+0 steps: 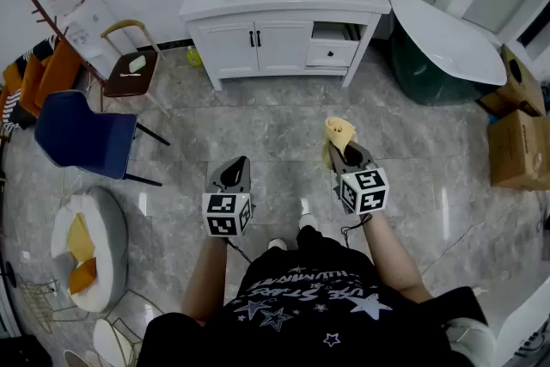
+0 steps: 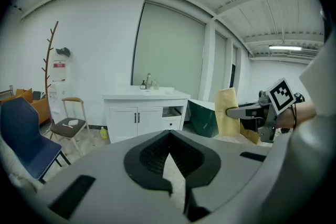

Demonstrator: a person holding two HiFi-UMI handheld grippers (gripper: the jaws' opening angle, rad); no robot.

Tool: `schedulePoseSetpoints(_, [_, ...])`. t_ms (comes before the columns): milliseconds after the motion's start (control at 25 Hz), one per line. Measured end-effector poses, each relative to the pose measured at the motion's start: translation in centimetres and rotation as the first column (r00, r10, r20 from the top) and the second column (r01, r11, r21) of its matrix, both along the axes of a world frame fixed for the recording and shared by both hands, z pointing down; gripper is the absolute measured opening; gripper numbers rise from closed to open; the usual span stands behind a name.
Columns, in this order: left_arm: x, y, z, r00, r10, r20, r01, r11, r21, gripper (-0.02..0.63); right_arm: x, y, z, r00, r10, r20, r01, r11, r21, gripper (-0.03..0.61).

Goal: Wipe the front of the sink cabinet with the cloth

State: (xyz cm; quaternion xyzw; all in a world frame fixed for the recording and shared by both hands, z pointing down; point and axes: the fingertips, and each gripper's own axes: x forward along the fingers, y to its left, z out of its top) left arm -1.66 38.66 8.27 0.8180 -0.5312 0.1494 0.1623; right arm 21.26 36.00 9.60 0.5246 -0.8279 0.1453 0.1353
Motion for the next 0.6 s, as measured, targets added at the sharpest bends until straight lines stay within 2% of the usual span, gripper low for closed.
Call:
schedulePoseSetpoints(200, [-1.0,0.9,0.6,1.000,0.016,-0.002,-0.016,1.000,-0.017,0.015,-1.7,-0.2,0.7,1.000,-0.012,-0.007,0.012,1.000,-0.016,0.060])
schedulePoseSetpoints(360, [-3.1,1.3,1.2,1.000,-0.006,-0.017,0.005,0.999,-0.032,0.015,-3.6,0.0,2.1,1.000,-0.010,-0.003,0.010,0.999,-0.036,0.060])
schedulePoseSetpoints(600, [-6.3,-0.1,1.5,0.999,-0.032,-0.009,0.031,0.999,-0.027,0.015,-4.9,-2.1,3.0,0.997,0.050,0.056,-0.048,0.998,-0.031,0.060])
